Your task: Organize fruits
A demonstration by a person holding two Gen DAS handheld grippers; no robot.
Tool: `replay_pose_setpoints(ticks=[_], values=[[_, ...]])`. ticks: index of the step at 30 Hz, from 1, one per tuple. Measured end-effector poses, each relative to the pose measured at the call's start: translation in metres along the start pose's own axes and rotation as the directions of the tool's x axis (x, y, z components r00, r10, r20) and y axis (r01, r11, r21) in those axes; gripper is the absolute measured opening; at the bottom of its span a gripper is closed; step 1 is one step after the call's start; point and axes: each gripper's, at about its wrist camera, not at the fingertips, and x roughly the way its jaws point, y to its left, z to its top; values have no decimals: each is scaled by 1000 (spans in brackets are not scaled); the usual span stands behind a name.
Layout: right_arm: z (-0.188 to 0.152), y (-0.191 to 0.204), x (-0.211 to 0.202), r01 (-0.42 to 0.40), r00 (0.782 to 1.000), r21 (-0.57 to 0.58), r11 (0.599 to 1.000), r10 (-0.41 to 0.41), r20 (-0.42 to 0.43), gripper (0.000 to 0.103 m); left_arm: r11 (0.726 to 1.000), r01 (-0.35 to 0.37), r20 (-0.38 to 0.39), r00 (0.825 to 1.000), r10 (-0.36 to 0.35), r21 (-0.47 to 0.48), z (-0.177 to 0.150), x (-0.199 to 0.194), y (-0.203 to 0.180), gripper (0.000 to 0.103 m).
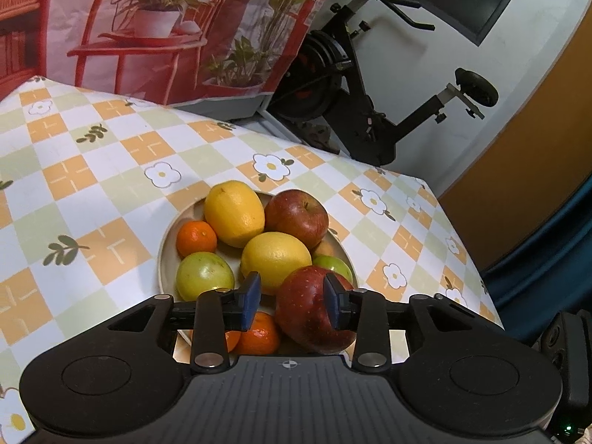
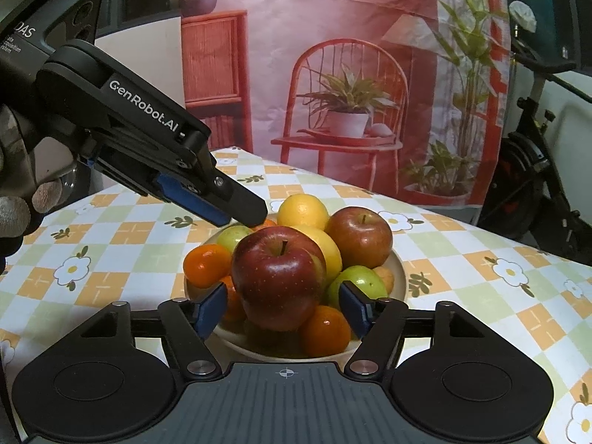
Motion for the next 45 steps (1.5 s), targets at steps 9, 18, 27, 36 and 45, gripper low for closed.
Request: replay_pose_setpoints(ticks=[9, 18, 27, 36, 45], values=[[5, -1, -25, 43, 999, 47, 998, -44, 25, 95, 998, -54, 61, 997, 52, 29, 1, -27, -7, 82], [30, -13, -74, 118, 984, 223, 968, -144, 102, 102, 968, -235, 195, 957, 215, 88, -3, -76, -16, 88], [52, -3, -121, 192, 958, 296, 936, -244, 151, 103, 930, -340, 362, 892, 272, 138, -15, -136, -40, 99], [65, 18, -157, 200, 964, 299, 933, -242, 111, 103, 921, -363, 391, 875, 284, 142, -27, -178, -62, 103], [77, 51, -205, 245, 952, 271, 931, -283, 113, 103, 906, -397, 436, 849, 300, 149, -44, -219, -84, 103]])
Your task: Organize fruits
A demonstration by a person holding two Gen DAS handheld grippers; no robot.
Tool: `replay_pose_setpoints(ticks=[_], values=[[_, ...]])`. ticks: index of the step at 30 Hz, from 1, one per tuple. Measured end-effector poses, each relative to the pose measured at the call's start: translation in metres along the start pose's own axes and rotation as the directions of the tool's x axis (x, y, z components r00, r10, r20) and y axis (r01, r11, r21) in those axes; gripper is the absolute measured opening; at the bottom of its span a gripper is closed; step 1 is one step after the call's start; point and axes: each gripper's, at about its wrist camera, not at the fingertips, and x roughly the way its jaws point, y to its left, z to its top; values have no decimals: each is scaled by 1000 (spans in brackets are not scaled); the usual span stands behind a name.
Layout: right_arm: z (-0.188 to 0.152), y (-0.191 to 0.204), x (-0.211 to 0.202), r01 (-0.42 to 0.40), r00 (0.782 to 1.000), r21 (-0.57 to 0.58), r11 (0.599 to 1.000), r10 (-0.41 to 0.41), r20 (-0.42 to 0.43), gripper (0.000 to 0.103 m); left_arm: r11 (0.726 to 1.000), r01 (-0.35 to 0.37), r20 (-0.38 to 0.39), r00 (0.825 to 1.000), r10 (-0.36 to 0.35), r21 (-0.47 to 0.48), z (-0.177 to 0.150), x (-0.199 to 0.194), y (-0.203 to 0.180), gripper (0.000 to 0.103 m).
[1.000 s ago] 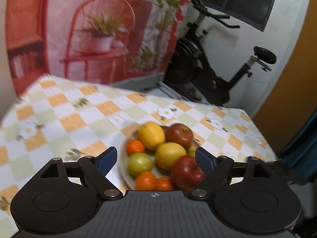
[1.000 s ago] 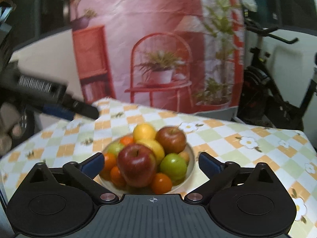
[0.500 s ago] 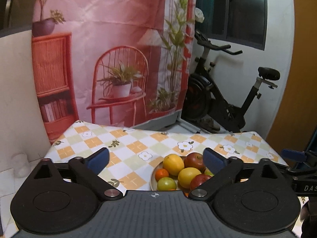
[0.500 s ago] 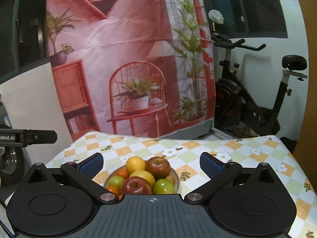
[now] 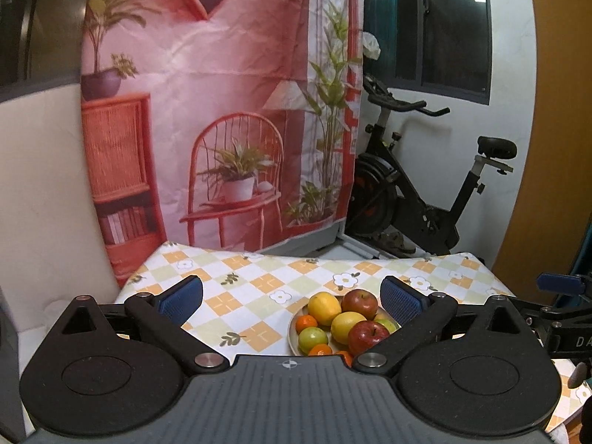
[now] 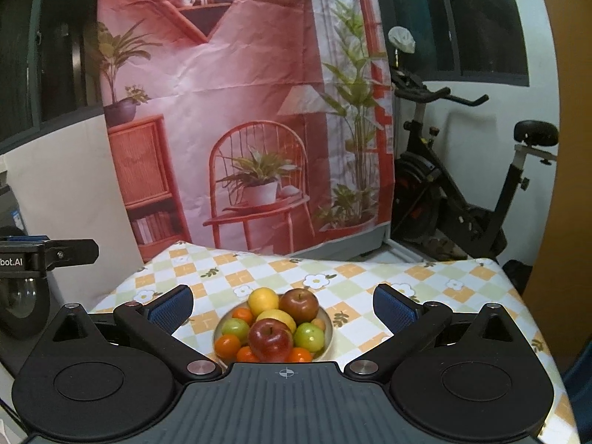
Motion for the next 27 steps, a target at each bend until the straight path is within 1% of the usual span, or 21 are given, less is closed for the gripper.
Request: replay_pose_setpoints(ticks=[4, 7, 12, 16, 27], values=[[2, 9, -20, -9, 1000, -11, 1000, 9, 9, 103, 998, -46, 41, 998, 44, 34, 1, -24, -8, 103], [2, 14, -30, -15, 1000, -13, 1000, 15, 6, 103, 998, -51, 61, 997, 49, 40, 0, -38, -13, 103], [1, 21, -43, -11, 1000, -17, 1000, 11, 6, 103, 998, -51, 71, 996, 48, 42, -4, -52, -17, 103], [-1, 24, -49, -10, 1000, -23, 1000, 10, 9, 103, 997, -69, 79, 995, 66, 39, -7, -60, -16, 103], [-2, 28, -52, -1, 1000, -44, 999, 2, 3, 103, 998, -64, 73, 995, 63, 12, -9, -63, -12, 103]])
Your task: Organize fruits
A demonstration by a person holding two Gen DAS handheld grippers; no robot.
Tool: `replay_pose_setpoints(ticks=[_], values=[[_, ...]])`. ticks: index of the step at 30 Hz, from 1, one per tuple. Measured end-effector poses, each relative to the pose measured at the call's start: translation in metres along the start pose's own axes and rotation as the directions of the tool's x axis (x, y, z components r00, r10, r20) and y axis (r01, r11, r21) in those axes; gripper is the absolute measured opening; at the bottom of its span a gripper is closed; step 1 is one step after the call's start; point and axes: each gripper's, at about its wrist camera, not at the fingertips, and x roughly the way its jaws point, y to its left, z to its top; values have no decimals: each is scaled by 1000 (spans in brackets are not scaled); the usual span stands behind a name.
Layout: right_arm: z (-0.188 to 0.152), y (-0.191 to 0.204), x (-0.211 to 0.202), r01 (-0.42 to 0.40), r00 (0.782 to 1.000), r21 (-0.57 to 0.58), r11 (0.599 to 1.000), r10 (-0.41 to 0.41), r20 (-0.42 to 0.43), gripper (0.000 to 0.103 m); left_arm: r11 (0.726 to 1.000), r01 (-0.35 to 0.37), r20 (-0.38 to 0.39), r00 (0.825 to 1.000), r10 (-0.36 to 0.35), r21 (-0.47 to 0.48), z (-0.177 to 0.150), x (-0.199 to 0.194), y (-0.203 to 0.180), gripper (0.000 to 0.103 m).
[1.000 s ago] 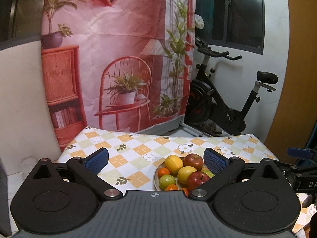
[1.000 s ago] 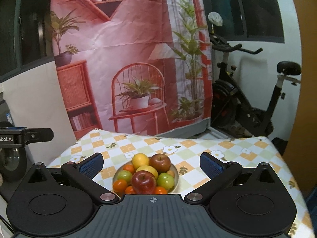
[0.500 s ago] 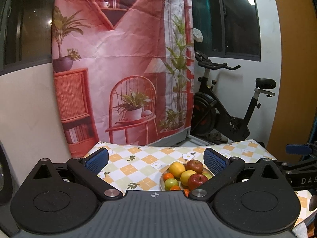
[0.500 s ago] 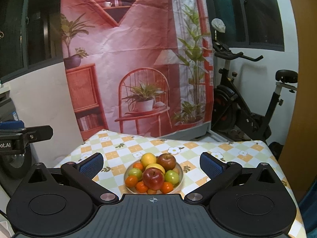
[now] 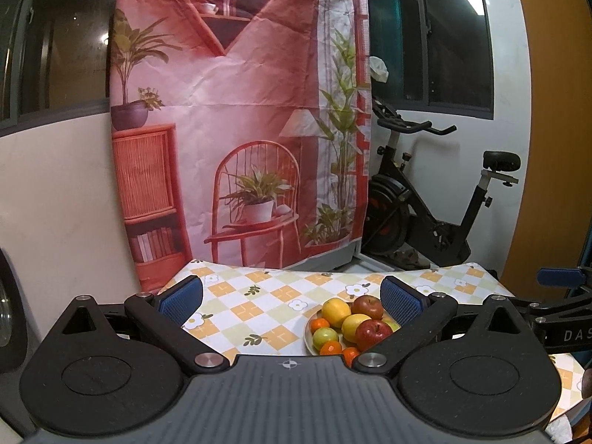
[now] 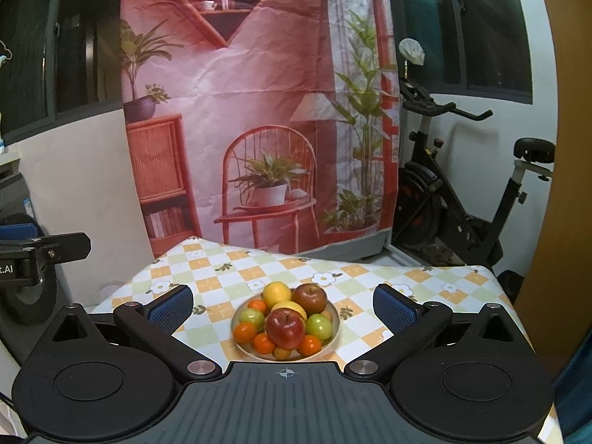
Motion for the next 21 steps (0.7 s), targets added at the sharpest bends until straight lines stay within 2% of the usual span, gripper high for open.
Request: replay_pose_setpoints(ticks=[21], values=[[1, -2, 0, 2, 1000, -4, 1000, -2, 3, 103, 1000, 10, -4, 1000, -10, 4, -3, -5, 2, 103]])
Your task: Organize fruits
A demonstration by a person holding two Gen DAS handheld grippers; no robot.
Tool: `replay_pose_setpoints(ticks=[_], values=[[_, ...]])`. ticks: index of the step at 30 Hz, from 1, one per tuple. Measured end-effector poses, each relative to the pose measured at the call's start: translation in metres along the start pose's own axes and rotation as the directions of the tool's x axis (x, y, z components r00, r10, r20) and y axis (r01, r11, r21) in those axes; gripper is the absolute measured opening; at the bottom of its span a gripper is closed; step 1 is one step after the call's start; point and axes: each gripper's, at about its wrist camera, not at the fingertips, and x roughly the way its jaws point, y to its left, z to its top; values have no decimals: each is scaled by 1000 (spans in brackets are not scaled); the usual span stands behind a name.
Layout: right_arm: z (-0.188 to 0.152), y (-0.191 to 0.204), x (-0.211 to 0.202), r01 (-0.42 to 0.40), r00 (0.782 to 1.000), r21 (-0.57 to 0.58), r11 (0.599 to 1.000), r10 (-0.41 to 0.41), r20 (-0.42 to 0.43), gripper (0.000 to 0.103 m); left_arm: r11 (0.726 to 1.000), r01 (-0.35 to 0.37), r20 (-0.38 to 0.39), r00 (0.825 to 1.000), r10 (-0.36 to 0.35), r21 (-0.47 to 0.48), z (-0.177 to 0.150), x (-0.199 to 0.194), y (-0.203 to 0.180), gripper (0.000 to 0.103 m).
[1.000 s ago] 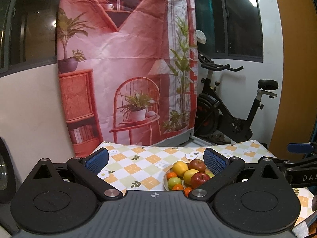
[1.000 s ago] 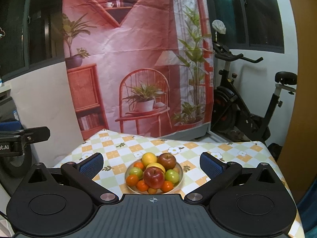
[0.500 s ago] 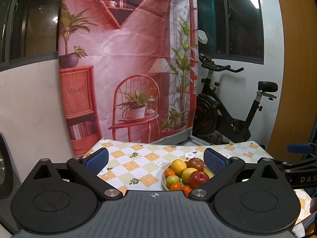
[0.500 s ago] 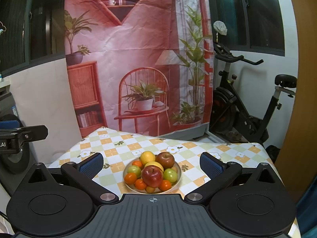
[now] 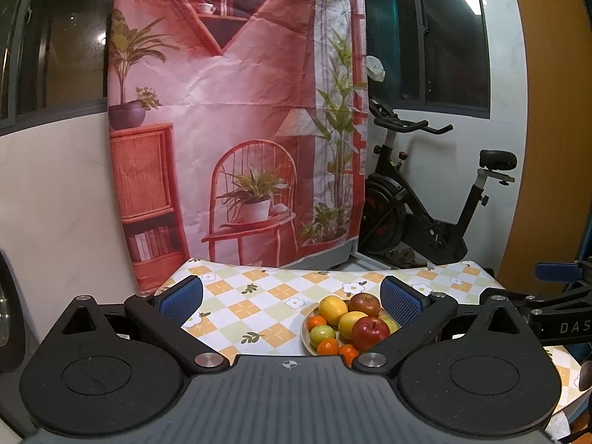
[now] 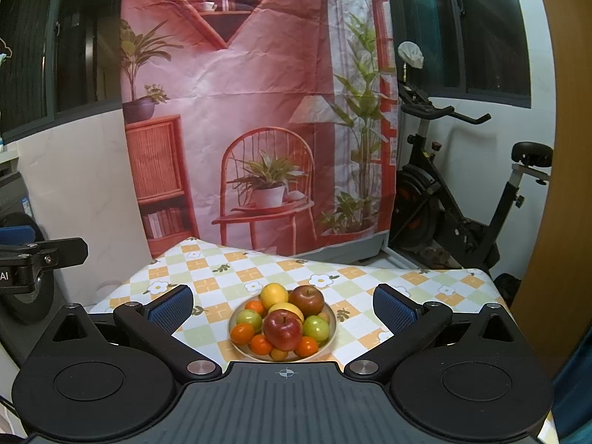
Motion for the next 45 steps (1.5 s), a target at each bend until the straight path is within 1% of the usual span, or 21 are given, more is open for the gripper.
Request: replay_pose_setpoints(ticks=[45], values=[[-2, 0, 0, 5, 1000, -10, 1000, -5, 3, 103, 1000, 21, -12, 1000, -21, -12, -5, -2, 0, 103]])
